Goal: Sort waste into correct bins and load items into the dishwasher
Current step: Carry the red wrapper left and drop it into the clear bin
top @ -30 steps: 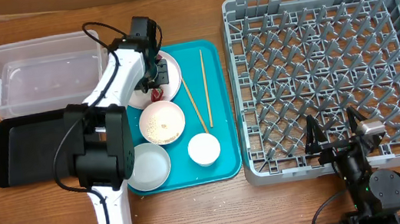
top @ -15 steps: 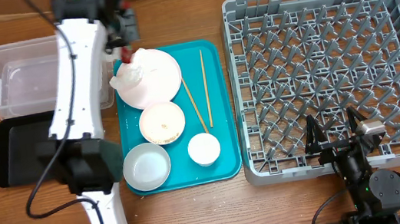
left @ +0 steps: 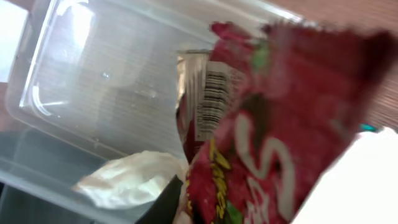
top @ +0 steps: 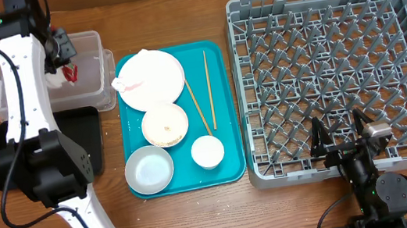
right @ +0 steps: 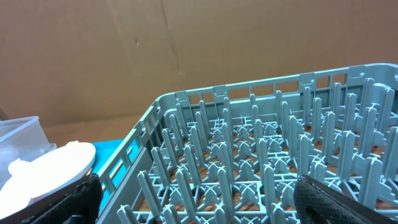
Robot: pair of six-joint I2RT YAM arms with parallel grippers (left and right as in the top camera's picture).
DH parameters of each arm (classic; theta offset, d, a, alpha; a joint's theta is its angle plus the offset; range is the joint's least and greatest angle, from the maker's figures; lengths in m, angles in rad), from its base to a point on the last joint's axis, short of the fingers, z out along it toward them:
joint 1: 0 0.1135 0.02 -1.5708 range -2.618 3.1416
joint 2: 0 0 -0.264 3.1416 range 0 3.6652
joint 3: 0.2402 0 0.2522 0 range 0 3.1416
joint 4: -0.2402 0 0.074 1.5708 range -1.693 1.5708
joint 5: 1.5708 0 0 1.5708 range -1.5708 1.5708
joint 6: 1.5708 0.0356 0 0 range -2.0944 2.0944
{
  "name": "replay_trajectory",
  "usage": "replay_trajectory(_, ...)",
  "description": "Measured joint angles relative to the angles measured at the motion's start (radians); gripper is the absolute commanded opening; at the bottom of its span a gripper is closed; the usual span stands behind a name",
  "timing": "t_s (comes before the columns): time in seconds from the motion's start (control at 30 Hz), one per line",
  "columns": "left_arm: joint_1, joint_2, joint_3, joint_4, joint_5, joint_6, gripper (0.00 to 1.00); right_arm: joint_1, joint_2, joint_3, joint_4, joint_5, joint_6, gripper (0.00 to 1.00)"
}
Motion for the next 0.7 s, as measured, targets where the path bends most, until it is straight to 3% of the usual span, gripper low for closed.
replay_trajectory(0.1,0.009,0.0,-0.061,0.04,0.0,-0.005,0.25,0.0,0.0,0.0,0.0,0.0,0.0,1.0)
replay_trajectory(0.13,0.009,0.001,-0.072,0.045,-0.001,-0.006,0.33,0.0,0.0,0.0,0.0,0.0,0.0,1.0)
replay_trajectory(0.2,0.009,0.002,-0.086,0.05,0.0,-0.016,0.77,0.0,0.0,0.0,0.0,0.001,0.0,1.0)
replay_trajectory(0.27,0.009,0.002,-0.089,0.056,0.0,-0.013,0.99,0.0,0.0,0.0,0.0,0.0,0.0,1.0)
replay_trajectory(0.53,0.006,0.011,0.031,-0.047,0.011,0.013,0.99,0.0,0.0,0.0,0.0,0.001,0.0,1.0)
replay_trajectory(0.7,-0.055,0.009,0.222,-0.08,0.13,0.196,1.0,0.0,0.0,0.0,0.0,0.0,0.0,1.0)
